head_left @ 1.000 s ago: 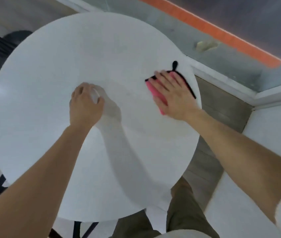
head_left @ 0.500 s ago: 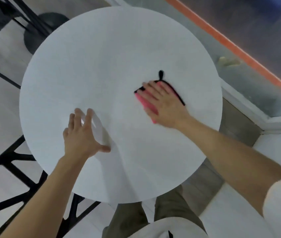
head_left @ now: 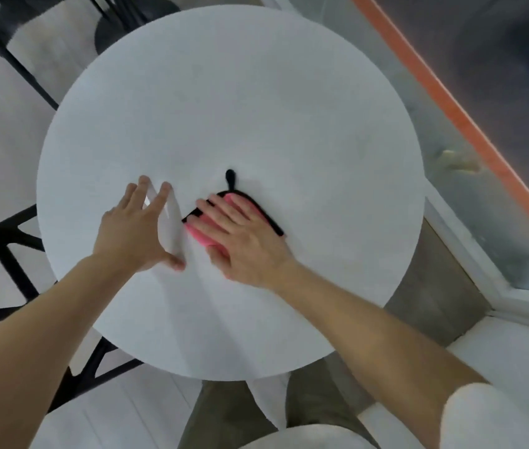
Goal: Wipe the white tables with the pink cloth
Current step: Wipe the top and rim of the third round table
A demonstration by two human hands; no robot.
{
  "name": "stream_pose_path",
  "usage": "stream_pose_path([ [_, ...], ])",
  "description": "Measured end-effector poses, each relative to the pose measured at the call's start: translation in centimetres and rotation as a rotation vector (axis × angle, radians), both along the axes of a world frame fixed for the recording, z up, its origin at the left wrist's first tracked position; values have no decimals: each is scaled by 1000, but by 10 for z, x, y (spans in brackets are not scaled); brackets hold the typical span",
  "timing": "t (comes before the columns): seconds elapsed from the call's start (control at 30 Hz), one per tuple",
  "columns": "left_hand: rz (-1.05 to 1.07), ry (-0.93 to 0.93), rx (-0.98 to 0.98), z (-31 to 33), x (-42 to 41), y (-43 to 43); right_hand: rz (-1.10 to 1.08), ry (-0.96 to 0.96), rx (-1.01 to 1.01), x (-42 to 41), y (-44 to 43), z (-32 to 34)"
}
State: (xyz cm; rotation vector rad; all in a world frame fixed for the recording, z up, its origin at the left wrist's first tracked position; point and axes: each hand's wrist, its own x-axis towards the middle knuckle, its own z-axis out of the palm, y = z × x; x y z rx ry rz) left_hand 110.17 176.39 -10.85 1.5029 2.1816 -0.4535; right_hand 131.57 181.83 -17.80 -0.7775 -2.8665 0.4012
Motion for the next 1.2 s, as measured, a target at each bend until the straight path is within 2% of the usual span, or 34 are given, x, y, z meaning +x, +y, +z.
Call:
stream_pose_path([
  [0.17,36,-2,28,4,5,2,-479,-175,131,111,176,-8],
  [0.23,51,-1,28,4,5,2,-615,-184,112,115,194,-8],
  [0.3,55,-5,19,4,4,1,-717,-142,114,75,164,-3],
  [0.33,58,-2,20,3,2,0,-660,-120,120,48,136,-3],
  [0.47,91,-8,12,4,6,0,94,-107,33,-34,23,7],
  [0.53,101,-4,4,4,8,2,265,-58,43,-27,35,6],
  [0.6,87,-11,-6,6,8,4,192,-28,96,1,89,-2],
  [0.67,91,-14,5,6,6,3,-112,-56,177,39,166,-10],
  [0.73,79,-8,17,6,5,1,-444,-156,153,76,230,-9],
  [0.83,52,10,19,7,3,0,-704,-169,87,55,229,-4],
  [0.9,48,21,18,7,1,-2,-604,-108,124,2,164,-1],
  [1.0,21,22,4,9,0,-2,-101,-97,50,-62,53,4],
  [1.03,15,22,9,8,0,-2,-5,-97,23,-68,35,7],
  [1.13,-5,24,33,11,-1,-1,35,-72,67,-39,61,3],
  [1.2,-32,-4,54,14,-6,0,-154,-87,111,9,102,-3],
])
